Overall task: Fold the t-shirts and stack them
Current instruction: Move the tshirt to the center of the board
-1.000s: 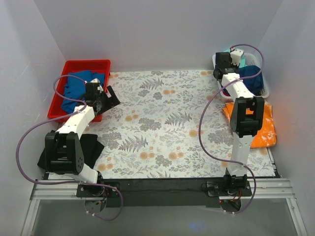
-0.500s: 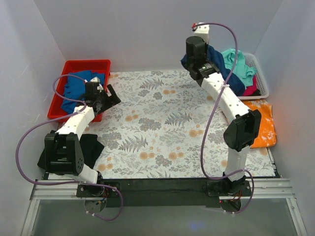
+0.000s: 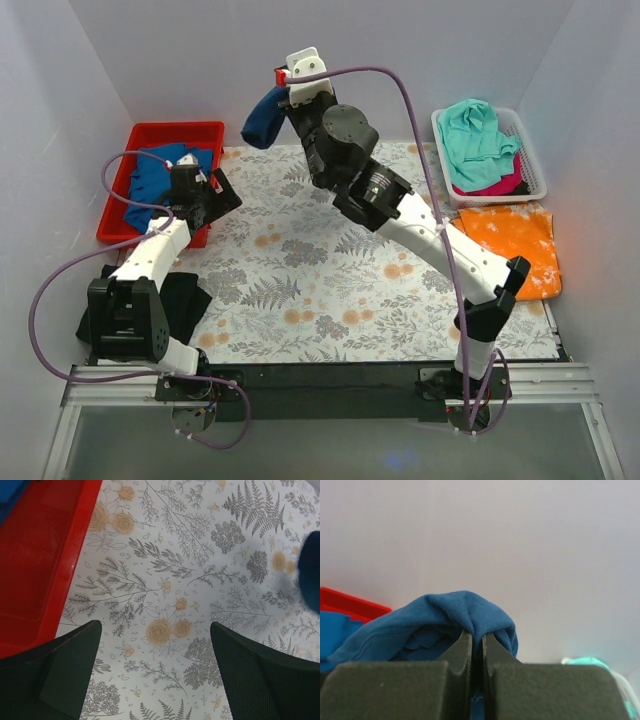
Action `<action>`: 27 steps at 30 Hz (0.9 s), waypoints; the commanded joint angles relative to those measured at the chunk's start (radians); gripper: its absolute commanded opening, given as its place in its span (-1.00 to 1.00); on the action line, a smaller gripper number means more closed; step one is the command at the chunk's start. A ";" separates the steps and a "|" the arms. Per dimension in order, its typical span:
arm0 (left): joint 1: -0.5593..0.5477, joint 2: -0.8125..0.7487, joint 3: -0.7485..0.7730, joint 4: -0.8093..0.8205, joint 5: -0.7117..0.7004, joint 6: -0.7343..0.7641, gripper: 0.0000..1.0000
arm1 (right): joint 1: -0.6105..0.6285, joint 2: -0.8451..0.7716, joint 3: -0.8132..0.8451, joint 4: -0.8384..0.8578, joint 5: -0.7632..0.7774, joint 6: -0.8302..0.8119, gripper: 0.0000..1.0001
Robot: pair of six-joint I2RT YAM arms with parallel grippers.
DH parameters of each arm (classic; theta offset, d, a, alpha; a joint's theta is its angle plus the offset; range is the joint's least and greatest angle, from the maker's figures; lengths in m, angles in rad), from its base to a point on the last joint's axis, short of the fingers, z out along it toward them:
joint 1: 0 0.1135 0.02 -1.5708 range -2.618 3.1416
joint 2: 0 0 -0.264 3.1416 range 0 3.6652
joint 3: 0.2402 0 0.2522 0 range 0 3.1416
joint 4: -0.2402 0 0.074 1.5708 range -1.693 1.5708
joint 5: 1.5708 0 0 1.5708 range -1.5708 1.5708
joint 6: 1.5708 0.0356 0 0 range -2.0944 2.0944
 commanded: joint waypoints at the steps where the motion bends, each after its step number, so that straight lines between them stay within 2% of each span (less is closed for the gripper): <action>1: -0.001 -0.087 -0.014 -0.011 -0.120 -0.043 0.79 | 0.067 -0.095 0.082 0.155 0.016 -0.100 -0.97; 5: -0.001 -0.097 -0.021 -0.031 -0.174 -0.063 0.79 | 0.116 -0.135 0.048 0.216 0.076 -0.150 -0.97; 8: -0.001 -0.096 -0.020 -0.052 -0.208 -0.094 0.79 | 0.107 -0.207 -0.134 0.309 0.158 -0.177 -0.97; 11: -0.001 -0.097 -0.024 -0.074 -0.220 -0.108 0.79 | 0.063 -0.313 -0.506 0.349 0.241 -0.097 -0.97; 12: -0.001 -0.097 -0.029 -0.078 -0.223 -0.108 0.79 | 0.055 -0.337 -0.598 0.350 0.269 -0.013 -0.97; 13: -0.001 -0.099 -0.032 -0.083 -0.226 -0.108 0.79 | 0.046 -0.360 -0.785 0.351 0.298 0.036 -0.97; 16: -0.001 -0.110 -0.057 -0.095 -0.231 -0.106 0.79 | 0.029 -0.433 -1.031 0.345 0.401 0.190 -0.97; 18: -0.001 -0.117 -0.070 -0.097 -0.217 -0.106 0.79 | 0.014 -0.471 -1.185 0.231 0.420 0.294 -0.97; 19: -0.001 -0.122 -0.084 -0.097 -0.205 -0.106 0.79 | 0.001 -0.479 -1.205 0.131 0.413 0.442 -0.97; 20: -0.001 -0.122 -0.089 -0.095 -0.194 -0.103 0.79 | -0.044 -0.479 -1.186 0.012 0.391 0.569 -0.97; 21: -0.001 -0.124 -0.092 -0.095 -0.168 -0.098 0.79 | -0.078 -0.476 -1.170 -0.208 0.363 0.659 -0.97; 23: -0.003 -0.125 -0.103 -0.092 -0.133 -0.086 0.79 | -0.150 -0.467 -1.132 -0.355 0.288 0.877 -0.97; 24: -0.004 -0.125 -0.106 -0.088 -0.108 -0.075 0.79 | -0.211 -0.467 -1.133 -0.400 0.268 0.906 -0.97; 27: -0.016 -0.125 -0.118 -0.074 -0.024 -0.049 0.79 | -0.285 -0.460 -1.139 -0.442 0.219 0.945 -0.97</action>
